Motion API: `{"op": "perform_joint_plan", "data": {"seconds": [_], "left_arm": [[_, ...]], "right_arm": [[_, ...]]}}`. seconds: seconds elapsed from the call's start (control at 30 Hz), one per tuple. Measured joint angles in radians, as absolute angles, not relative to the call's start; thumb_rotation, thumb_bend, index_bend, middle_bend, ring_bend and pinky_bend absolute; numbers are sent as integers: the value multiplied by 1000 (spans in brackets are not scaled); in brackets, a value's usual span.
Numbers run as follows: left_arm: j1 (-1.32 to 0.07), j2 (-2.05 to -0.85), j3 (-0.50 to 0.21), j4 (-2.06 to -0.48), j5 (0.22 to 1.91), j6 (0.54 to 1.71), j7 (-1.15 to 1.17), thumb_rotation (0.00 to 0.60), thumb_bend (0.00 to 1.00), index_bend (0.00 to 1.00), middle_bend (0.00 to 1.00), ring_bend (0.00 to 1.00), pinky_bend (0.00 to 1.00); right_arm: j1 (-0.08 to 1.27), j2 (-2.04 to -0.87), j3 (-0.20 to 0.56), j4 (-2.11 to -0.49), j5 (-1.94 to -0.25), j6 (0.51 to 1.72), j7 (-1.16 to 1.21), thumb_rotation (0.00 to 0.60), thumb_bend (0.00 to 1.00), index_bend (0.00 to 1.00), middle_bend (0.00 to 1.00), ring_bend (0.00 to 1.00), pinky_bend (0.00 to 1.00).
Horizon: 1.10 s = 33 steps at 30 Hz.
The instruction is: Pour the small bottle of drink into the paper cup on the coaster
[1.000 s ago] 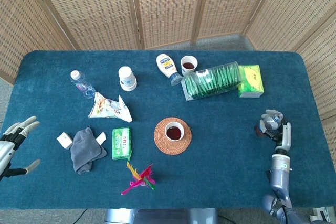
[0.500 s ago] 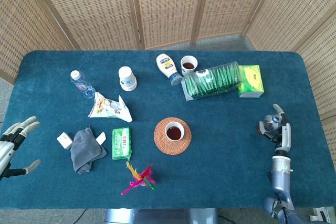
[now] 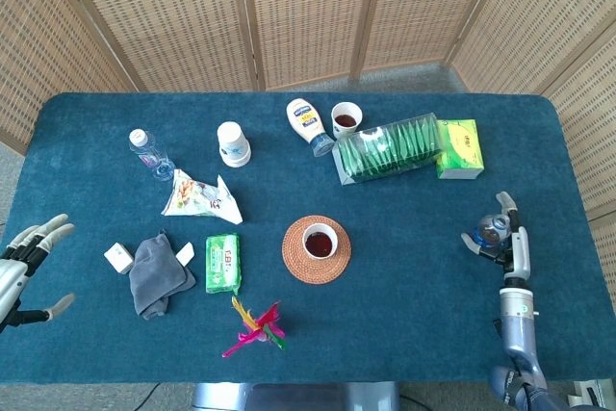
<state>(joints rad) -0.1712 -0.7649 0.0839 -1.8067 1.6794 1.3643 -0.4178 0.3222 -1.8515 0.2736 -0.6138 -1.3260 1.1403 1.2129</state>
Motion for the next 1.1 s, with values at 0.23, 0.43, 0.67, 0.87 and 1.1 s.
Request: {"op": "perform_joint_plan", "data": {"seconds": [0.23, 0.43, 0.67, 0.87, 1.1], "left_arm": [[-171, -764, 85, -1806, 1679, 1365, -420, 600, 331, 0, 0, 0, 0], [-171, -763, 85, -1804, 1681, 1369, -427, 600, 331, 0, 0, 0, 0], [-167, -760, 87, -1799, 1688, 1379, -440, 600, 331, 0, 0, 0, 0], [-167, -758, 90, -1796, 1695, 1383, -450, 600, 331, 0, 0, 0, 0], [-164, -754, 92, -1790, 1701, 1395, -466, 600, 331, 0, 0, 0, 0]], "right_arm": [[323, -1835, 274, -640, -1324, 1144, 1184, 600, 0, 0, 0, 0, 0], [313, -1805, 273, -690, -1326, 1168, 1140, 600, 0, 0, 0, 0, 0], [290, -1777, 277, -755, -1319, 1209, 1088, 600, 0, 0, 0, 0, 0], [263, -1752, 279, -808, -1316, 1257, 1040, 600, 0, 0, 0, 0, 0], [244, -1716, 283, -882, -1321, 1309, 988, 600, 0, 0, 0, 0, 0]]}}
